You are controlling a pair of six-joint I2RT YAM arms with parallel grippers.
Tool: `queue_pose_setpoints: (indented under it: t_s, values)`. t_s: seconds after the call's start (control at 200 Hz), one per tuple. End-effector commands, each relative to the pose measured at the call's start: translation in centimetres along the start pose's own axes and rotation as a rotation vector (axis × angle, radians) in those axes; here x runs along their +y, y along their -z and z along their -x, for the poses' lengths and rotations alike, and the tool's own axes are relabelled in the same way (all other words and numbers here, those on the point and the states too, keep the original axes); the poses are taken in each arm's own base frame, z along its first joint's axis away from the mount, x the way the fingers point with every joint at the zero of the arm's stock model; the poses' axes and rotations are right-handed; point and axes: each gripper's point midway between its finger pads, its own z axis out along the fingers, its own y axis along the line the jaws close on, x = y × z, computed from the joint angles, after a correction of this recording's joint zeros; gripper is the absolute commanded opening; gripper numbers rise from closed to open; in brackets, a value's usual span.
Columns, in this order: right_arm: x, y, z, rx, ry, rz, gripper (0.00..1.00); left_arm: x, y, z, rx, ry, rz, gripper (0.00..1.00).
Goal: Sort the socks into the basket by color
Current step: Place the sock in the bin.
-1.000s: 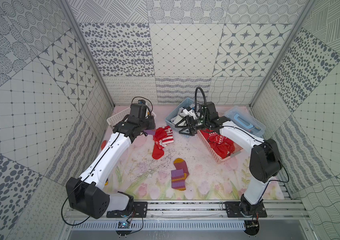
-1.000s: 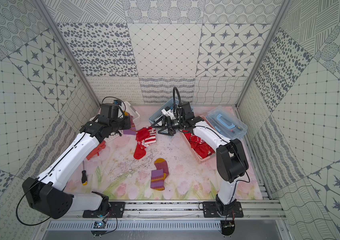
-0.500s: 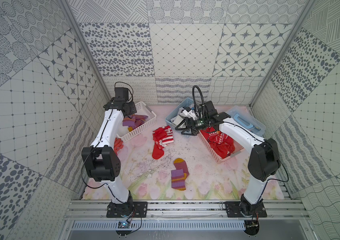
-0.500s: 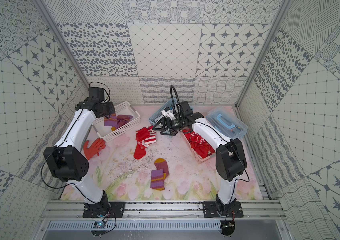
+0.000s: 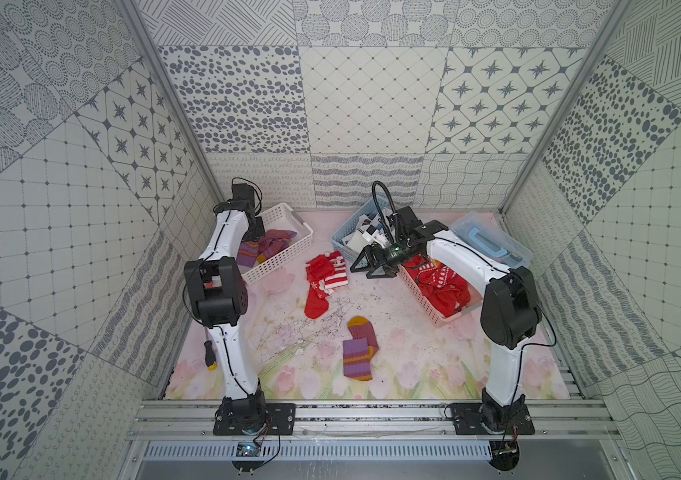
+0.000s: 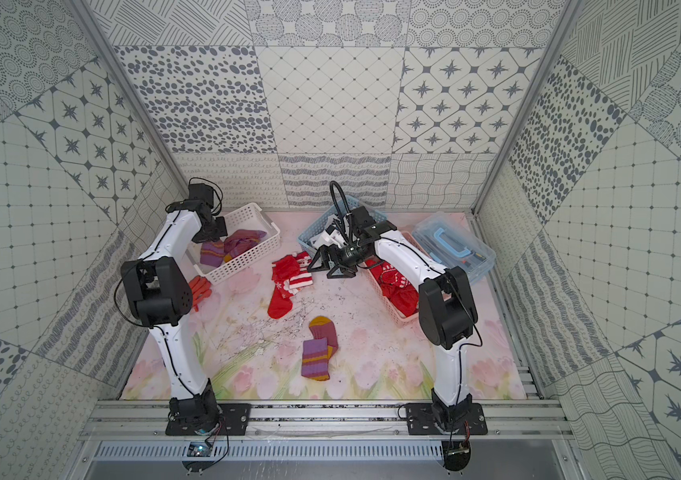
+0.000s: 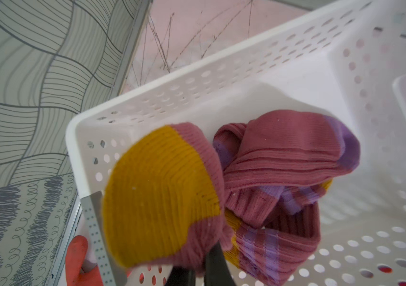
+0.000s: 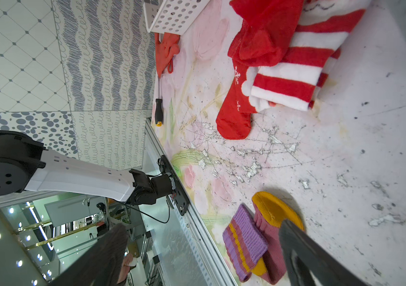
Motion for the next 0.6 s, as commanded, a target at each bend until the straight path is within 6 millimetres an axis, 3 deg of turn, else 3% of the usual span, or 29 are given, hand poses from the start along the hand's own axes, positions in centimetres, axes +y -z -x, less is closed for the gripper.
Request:
queue_pose_setpoints:
  t_s: [0.0, 0.09, 0.2, 0.37, 0.595]
  values:
    - [-0.4, -1.0, -0.9, 0.051, 0.065, -0.061, 0.98, -0.8, -1.6, -2.3, 0.091, -0.007, -0.043, 0.00]
    - [-1.1, -2.1, -1.9, 0.094, 0.095, -0.124, 0.98, -1.8, -2.1, -3.0, 0.112, 0.007, -0.081, 0.00]
    - [-2.3, -3.6, -3.4, 0.147, 0.124, -0.201, 0.98, -3.2, -2.4, -3.9, 0.122, 0.029, -0.152, 0.11]
    - [-3.3, -5.4, -5.5, 0.202, 0.169, -0.290, 0.98, -4.5, -2.1, -4.9, 0.128, 0.066, -0.225, 0.45]
    - [-4.9, -7.3, -8.5, 0.267, 0.196, -0.381, 0.98, -5.2, 0.2, -4.7, 0.081, 0.076, -0.274, 0.68]
